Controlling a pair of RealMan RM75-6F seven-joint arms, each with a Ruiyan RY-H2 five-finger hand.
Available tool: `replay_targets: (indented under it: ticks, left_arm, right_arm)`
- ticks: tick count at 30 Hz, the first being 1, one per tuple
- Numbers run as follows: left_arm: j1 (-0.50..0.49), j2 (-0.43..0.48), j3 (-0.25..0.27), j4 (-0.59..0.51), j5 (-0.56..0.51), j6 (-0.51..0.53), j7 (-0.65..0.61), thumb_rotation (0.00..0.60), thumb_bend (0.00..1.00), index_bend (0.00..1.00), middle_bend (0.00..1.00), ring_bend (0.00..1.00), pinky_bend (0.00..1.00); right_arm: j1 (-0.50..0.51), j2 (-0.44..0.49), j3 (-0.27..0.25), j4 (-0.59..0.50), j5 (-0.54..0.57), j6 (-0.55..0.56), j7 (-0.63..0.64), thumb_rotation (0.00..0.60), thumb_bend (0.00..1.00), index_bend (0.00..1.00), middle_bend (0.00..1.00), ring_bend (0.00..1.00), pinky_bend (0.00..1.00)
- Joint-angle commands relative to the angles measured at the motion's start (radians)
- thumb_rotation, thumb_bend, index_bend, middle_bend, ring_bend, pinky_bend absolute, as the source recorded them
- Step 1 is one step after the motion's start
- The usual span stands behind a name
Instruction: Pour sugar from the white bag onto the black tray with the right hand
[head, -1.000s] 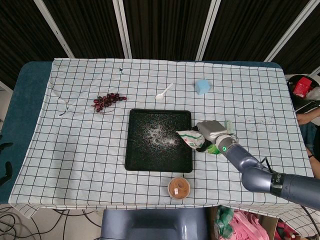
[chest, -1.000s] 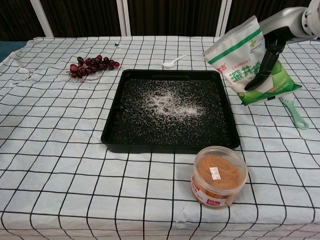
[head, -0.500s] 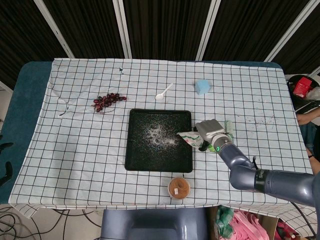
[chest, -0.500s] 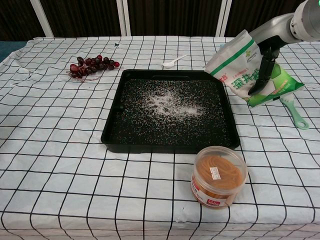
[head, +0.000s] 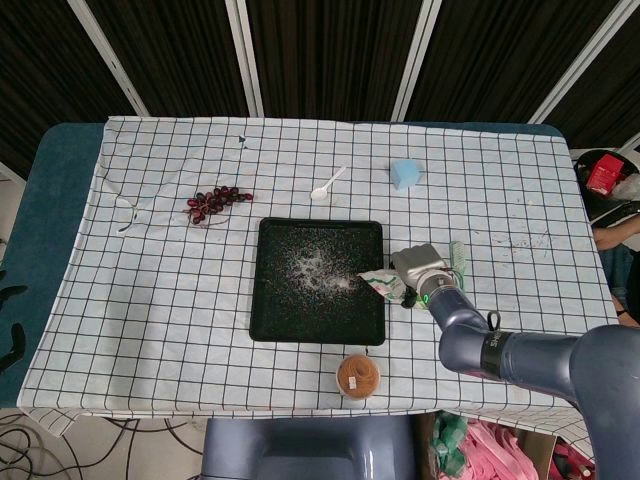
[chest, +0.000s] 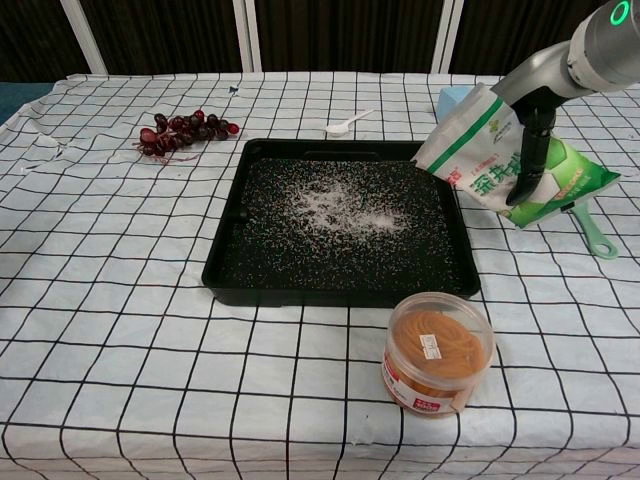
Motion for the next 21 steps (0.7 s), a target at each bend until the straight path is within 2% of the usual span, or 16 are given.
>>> replay_targets:
  ticks: [1,9,21]
  left_arm:
    - [0.000,0.000,0.000,0.000,0.000,0.000,0.000,0.600,0.62,0.22,0.04,0.00,0.00]
    - [0.001,-0.001,0.000,0.000,0.001,0.002,0.000,0.600,0.62,0.22,0.04,0.00,0.00]
    - [0.000,0.001,0.000,-0.001,0.000,0.000,-0.003,0.600,0.62,0.22,0.04,0.00,0.00]
  right_arm:
    - [0.023,-0.018,-0.023,0.002,0.022,0.011,-0.020,0.600,0.41,0.55,0.50,0.60,0.57]
    - [0.067,-0.070,-0.065,0.004,0.065,0.087,-0.080,0.600,0.41,0.55,0.50,0.60,0.57]
    - [0.118,-0.112,-0.063,0.008,0.160,0.129,-0.166,0.600,0.41,0.56,0.50,0.60,0.57]
